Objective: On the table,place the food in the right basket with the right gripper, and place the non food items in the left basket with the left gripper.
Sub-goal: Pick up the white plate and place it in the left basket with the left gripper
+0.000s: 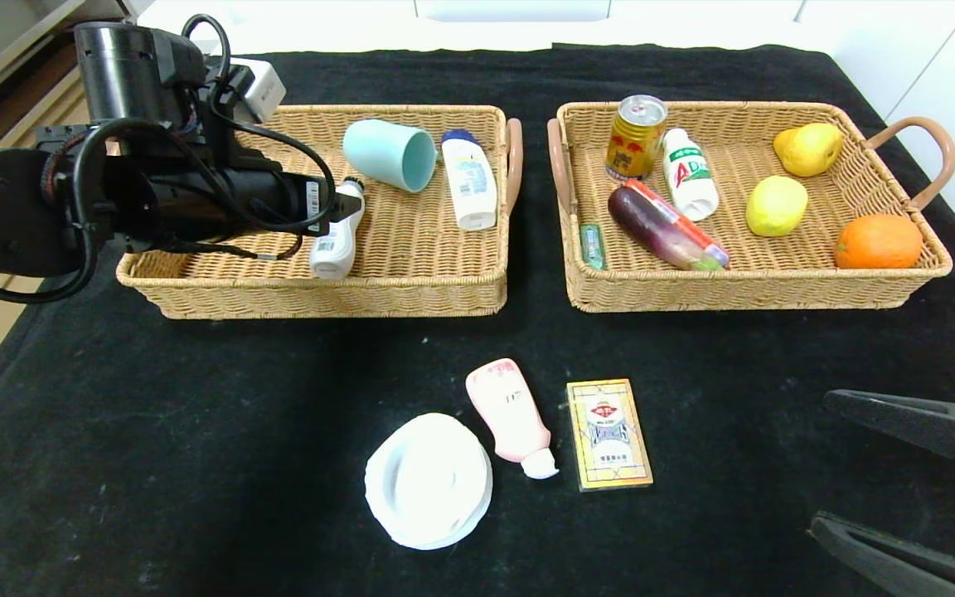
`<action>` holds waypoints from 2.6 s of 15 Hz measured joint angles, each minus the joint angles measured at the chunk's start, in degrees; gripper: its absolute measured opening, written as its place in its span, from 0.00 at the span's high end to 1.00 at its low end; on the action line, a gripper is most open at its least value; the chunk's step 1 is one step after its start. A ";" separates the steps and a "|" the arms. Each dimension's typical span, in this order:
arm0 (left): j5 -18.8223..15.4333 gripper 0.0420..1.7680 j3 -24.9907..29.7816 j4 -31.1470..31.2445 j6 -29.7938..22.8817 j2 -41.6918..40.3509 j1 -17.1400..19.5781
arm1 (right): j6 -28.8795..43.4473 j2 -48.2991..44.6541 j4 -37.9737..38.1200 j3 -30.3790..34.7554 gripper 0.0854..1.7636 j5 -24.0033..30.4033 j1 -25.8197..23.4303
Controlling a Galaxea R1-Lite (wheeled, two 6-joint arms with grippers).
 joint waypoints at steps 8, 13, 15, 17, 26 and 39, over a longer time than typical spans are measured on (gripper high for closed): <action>0.33 0.09 8.34 19.42 -6.61 -13.18 -7.91 | -0.09 0.23 0.17 0.33 0.03 -0.02 0.33; 0.27 0.06 14.93 26.50 -9.53 -18.29 -15.49 | -0.09 0.43 0.28 0.39 0.03 0.00 0.37; 0.33 0.05 18.30 26.50 -9.81 -19.10 -17.44 | -0.06 0.48 0.28 0.41 0.03 0.00 0.37; 0.33 0.05 21.86 26.15 -9.81 -19.38 -18.75 | -0.06 0.45 0.28 0.39 0.03 0.00 0.37; 0.71 0.04 25.62 25.41 -9.86 -16.48 -20.78 | -0.13 0.43 0.28 0.45 0.03 0.00 0.50; 2.19 0.03 26.93 21.43 -10.58 -11.78 -21.20 | -0.09 0.48 0.37 0.33 0.03 0.00 0.37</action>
